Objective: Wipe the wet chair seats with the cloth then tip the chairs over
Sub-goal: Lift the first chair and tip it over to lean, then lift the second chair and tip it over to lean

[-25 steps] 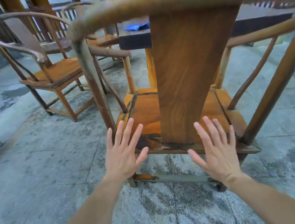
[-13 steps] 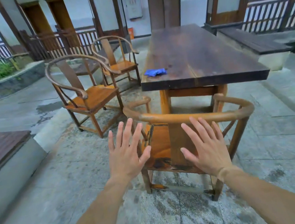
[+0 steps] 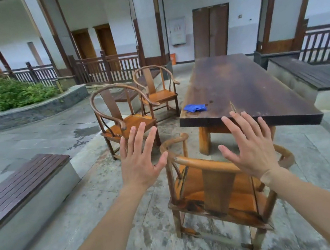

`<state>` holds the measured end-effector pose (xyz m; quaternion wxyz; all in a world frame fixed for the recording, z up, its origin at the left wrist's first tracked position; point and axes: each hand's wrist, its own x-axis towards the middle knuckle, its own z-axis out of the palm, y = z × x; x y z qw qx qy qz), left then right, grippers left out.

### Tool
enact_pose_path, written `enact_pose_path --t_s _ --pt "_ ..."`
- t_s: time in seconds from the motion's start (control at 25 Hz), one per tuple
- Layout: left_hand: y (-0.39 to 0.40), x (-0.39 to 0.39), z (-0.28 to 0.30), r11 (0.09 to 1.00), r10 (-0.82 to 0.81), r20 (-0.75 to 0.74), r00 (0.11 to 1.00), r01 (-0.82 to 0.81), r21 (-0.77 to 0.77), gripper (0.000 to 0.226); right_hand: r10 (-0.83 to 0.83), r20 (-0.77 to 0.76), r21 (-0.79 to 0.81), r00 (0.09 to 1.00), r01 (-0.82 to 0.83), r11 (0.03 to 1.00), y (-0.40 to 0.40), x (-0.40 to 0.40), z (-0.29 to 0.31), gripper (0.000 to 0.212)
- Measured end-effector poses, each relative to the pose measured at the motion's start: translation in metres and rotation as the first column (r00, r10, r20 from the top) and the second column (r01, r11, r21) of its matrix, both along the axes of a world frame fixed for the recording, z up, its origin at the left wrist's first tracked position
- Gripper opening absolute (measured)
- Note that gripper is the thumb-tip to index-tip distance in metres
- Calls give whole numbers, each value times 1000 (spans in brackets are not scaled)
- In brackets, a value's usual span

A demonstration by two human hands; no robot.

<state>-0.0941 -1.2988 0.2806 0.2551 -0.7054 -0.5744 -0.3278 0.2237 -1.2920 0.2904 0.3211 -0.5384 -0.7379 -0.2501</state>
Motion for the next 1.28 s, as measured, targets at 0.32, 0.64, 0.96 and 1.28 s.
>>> enact_pose_path --t_s 0.32,0.64,0.96,1.28 --pt "-7 -58 10 987 162 -58 985 -162 10 63 253 -17 9 967 -253 967 53 -75 7 61" --pt "-40 -174 -25 900 379 -14 925 -372 -226 59 481 -57 -281 875 -476 833 82 -237 -22 55" --pt "-22 -327 -45 786 448 84 890 -347 -512 108 636 2 -509 772 -547 665 125 -428 -42 78" --pt "44 -463 -53 782 469 83 879 -371 -500 81 622 -113 -421 775 -605 676 185 -568 -49 66"
